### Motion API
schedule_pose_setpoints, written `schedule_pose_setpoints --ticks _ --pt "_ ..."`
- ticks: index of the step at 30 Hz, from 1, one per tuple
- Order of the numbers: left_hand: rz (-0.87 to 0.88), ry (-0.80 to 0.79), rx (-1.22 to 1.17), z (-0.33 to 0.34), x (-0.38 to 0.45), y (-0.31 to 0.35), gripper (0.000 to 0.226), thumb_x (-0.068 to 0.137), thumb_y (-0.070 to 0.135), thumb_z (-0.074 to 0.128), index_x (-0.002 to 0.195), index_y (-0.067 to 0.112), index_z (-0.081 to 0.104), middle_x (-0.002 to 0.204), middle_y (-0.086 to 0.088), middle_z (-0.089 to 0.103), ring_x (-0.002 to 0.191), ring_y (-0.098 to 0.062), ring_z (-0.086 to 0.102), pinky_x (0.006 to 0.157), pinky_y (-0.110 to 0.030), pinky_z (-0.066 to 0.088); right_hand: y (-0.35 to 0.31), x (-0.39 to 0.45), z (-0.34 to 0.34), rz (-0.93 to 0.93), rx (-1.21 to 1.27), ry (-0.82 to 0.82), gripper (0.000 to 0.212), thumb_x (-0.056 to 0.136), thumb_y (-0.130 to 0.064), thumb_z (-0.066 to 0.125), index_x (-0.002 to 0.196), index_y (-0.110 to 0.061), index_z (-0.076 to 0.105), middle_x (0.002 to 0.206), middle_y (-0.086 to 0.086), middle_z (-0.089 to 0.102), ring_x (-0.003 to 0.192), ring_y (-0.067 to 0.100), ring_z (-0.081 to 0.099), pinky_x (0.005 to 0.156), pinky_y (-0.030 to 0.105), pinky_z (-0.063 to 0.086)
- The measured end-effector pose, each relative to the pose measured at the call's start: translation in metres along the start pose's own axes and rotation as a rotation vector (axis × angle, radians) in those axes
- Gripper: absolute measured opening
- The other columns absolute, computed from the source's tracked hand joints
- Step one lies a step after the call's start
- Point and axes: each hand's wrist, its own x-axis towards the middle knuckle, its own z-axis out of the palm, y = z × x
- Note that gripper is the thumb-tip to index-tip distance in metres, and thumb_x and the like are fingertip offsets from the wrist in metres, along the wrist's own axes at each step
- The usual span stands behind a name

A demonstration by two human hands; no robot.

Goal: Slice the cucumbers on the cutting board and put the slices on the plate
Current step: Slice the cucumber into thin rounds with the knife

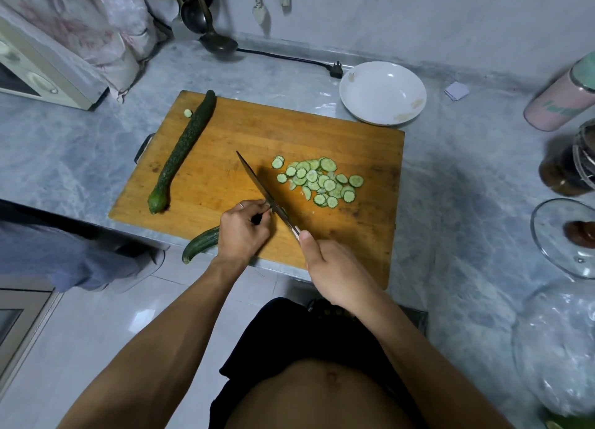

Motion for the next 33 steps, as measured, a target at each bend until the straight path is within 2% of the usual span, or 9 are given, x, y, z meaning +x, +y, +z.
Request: schedule_pose_setpoints --ticks 8,12,14,18,19,22,28,31,33 --pt "0.003 -0.009 0.004 0.0 0.0 0.0 0.016 0.079 0.009 0.068 0.088 0.0 0.078 0.096 -0.013 0.075 0.08 -0.023 0.071 0.076 -0.027 0.056 -0.004 0.005 0.003 0.025 -0.005 -0.025 0.059 0.105 -0.053 0.014 0.063 -0.022 0.041 0.065 -0.003 0.042 0.077 0.021 0.045 0.071 0.033 0.035" --pt "-0.009 -0.015 0.023 0.001 -0.001 -0.001 0.017 0.078 0.01 0.067 0.088 0.001 0.078 0.096 -0.013 0.075 0.08 -0.025 0.071 0.073 -0.029 0.057 -0.012 0.023 0.009 0.002 -0.011 0.009 0.065 0.106 -0.05 0.017 0.06 -0.015 0.047 0.061 0.002 0.049 0.064 0.019 0.048 0.066 0.032 0.035" --pt "-0.001 -0.012 0.065 0.0 -0.003 0.001 0.019 0.08 0.014 0.067 0.09 0.004 0.078 0.098 -0.01 0.075 0.081 -0.026 0.071 0.07 -0.033 0.058 -0.012 0.03 0.01 0.001 -0.015 0.025 0.065 0.105 -0.052 0.016 0.061 -0.015 0.048 0.063 0.002 0.049 0.07 0.021 0.048 0.067 0.031 0.035" --pt "0.094 0.003 0.189 -0.004 -0.01 0.002 0.016 0.084 0.016 0.072 0.097 0.011 0.079 0.106 -0.005 0.074 0.086 -0.027 0.07 0.067 -0.032 0.056 -0.006 0.03 0.006 0.027 0.078 0.044 0.065 0.104 -0.053 0.018 0.063 -0.015 0.051 0.059 0.001 0.051 0.057 0.019 0.052 0.064 0.038 0.048" --pt "0.095 0.0 0.197 -0.005 -0.011 0.003 0.017 0.084 0.015 0.072 0.099 0.011 0.078 0.108 -0.005 0.073 0.087 -0.027 0.069 0.066 -0.032 0.056 -0.006 0.03 0.004 0.046 0.12 0.044 0.065 0.104 -0.054 0.019 0.064 -0.015 0.052 0.057 0.001 0.051 0.054 0.018 0.052 0.062 0.039 0.05" --pt "0.076 -0.005 0.184 -0.005 -0.011 0.004 0.019 0.083 0.01 0.073 0.101 0.012 0.078 0.11 -0.004 0.072 0.088 -0.027 0.069 0.065 -0.033 0.057 -0.005 0.031 -0.004 0.096 0.185 0.027 0.063 0.103 -0.056 0.021 0.072 -0.014 0.055 0.057 0.002 0.05 0.05 0.018 0.051 0.047 0.028 0.045" --pt "0.025 -0.043 0.135 -0.009 -0.008 0.005 0.021 0.083 0.009 0.074 0.104 0.011 0.077 0.11 -0.004 0.072 0.092 -0.026 0.069 0.071 -0.034 0.058 0.008 0.029 -0.022 0.087 0.123 0.06 0.068 0.102 -0.059 0.019 0.073 -0.01 0.057 0.061 0.008 0.055 0.049 0.021 0.052 0.048 0.027 0.044" --pt "0.005 -0.068 0.07 -0.011 -0.004 0.006 0.022 0.085 0.009 0.072 0.106 0.009 0.076 0.112 -0.006 0.071 0.098 -0.024 0.067 0.083 -0.038 0.057 0.014 0.027 -0.036 0.051 0.068 0.066 0.067 0.103 -0.057 0.02 0.075 -0.008 0.057 0.061 0.011 0.052 0.049 0.022 0.05 0.048 0.027 0.043" --pt "-0.006 -0.016 -0.012 -0.014 -0.002 0.011 0.022 0.086 0.008 0.071 0.107 0.009 0.075 0.113 -0.005 0.071 0.104 -0.018 0.065 0.091 -0.036 0.053 0.02 0.025 -0.043 -0.003 -0.012 0.077 0.062 0.103 -0.056 0.025 0.075 -0.009 0.054 0.064 0.011 0.049 0.053 0.024 0.048 0.053 0.031 0.039"
